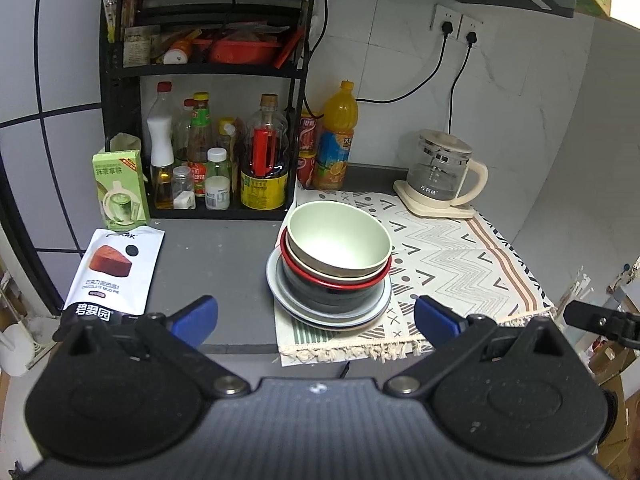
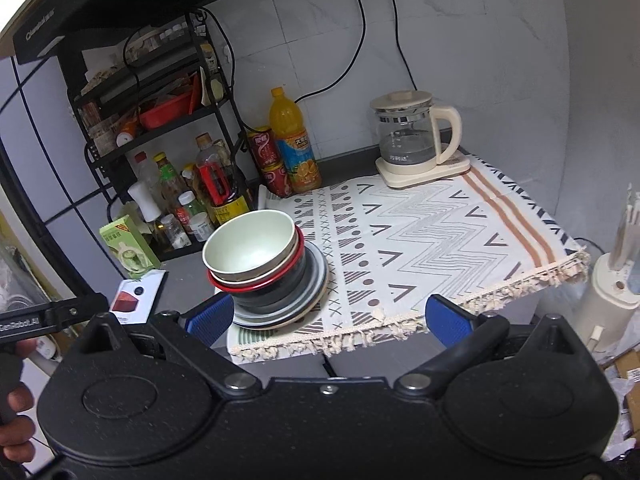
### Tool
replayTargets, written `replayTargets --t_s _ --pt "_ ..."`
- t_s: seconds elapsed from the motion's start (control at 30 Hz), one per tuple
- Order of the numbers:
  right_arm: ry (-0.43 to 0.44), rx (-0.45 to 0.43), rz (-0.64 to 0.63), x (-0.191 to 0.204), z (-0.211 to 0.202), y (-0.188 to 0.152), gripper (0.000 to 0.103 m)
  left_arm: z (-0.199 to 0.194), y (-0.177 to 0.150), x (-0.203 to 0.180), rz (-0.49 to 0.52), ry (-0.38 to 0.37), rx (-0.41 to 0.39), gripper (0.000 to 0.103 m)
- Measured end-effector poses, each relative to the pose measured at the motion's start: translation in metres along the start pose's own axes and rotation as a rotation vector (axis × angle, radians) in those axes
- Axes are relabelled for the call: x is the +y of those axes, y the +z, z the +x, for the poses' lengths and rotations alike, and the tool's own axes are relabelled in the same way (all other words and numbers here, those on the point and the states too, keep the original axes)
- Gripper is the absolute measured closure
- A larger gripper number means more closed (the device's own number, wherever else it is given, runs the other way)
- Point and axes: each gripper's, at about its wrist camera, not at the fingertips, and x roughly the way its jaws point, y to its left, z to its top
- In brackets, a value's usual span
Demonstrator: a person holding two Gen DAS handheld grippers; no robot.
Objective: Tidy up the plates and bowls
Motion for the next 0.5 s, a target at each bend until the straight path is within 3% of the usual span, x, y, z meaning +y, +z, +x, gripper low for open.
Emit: replayTargets --t_s 0.13,0.5 --pt "-0.034 -0.016 -0.053 0.009 -0.006 -0.006 0.0 -0.005 -0.006 0.002 0.014 -0.017 0.008 0.0" --pt "-0.027 0.009 -0.05 0.023 -0.015 -0.021 0.0 -0.018 -0.021 0.004 0.043 -0.016 0.031 0.0"
